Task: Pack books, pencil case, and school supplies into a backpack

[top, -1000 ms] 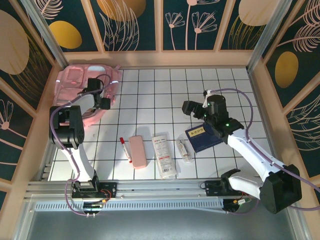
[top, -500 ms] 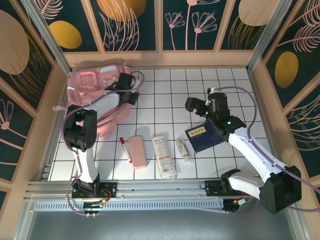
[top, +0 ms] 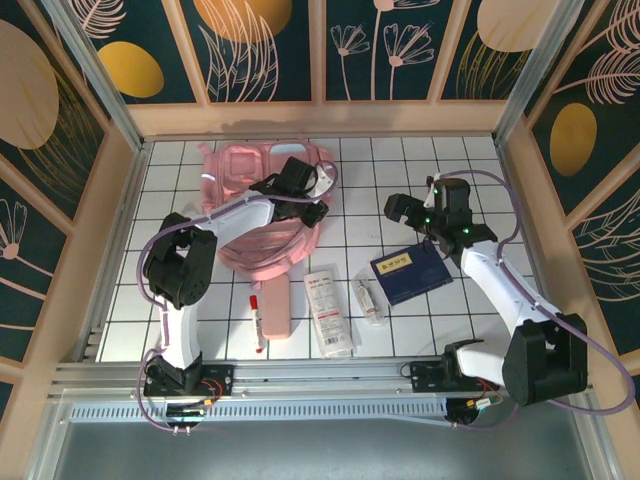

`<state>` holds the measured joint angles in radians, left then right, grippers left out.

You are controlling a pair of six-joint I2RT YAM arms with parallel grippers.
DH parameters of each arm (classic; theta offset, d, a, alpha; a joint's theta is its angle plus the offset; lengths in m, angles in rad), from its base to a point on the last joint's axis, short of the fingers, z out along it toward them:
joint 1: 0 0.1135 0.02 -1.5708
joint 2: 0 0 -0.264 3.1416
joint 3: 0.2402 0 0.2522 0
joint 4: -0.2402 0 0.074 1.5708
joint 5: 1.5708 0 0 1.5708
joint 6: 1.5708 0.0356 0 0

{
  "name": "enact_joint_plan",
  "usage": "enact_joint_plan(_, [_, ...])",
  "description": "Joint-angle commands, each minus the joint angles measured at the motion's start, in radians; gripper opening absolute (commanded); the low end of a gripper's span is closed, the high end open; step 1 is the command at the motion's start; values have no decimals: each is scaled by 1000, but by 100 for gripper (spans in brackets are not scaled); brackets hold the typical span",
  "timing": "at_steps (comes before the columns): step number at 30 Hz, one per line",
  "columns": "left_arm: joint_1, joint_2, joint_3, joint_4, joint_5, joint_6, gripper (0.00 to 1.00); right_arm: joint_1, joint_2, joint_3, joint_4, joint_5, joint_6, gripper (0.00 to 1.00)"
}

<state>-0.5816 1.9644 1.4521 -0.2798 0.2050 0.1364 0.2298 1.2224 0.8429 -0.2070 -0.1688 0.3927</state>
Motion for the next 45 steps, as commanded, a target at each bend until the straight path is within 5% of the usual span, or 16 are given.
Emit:
enact_joint_plan(1, [9,-109,11,70,-26,-47,45,28,70,9,77,-30,-140,99])
enact_joint_plan(3, [20,-142,13,65,-34,-85,65,78,120,21,102,-13,-249,99])
enact_joint_plan(6, [70,-205,5,53,-7,-214,75,134,145,-19,245,-38,-385,98])
enact_joint_plan(9, [153,-284,-24,3,36,-359,76,142,178,-25,355,-145,-486,96])
enact_joint_plan(19, [353,-367,-216,-362,-142,-586,87,165,480,176,321,-212,-983,84])
enact_joint_plan(25, [371,-372,-337,-307,-117,-709,87,186,657,298,332,-114,-1184,79])
enact_joint_plan(34, [398,-374,-463,-234,-186,-825,99,183,896,511,357,-91,-1236,74])
enact_joint_plan(39, [453,-359,-544,-161,-108,-848,97,200,996,646,294,-110,-1257,49])
enact_joint_plan(43, [457,-354,-551,-118,-98,-836,91,197,1018,688,222,-132,-1275,6])
enact_joint_plan(45, [456,-351,-553,-80,-54,-836,87,187,996,683,177,-170,-1287,0])
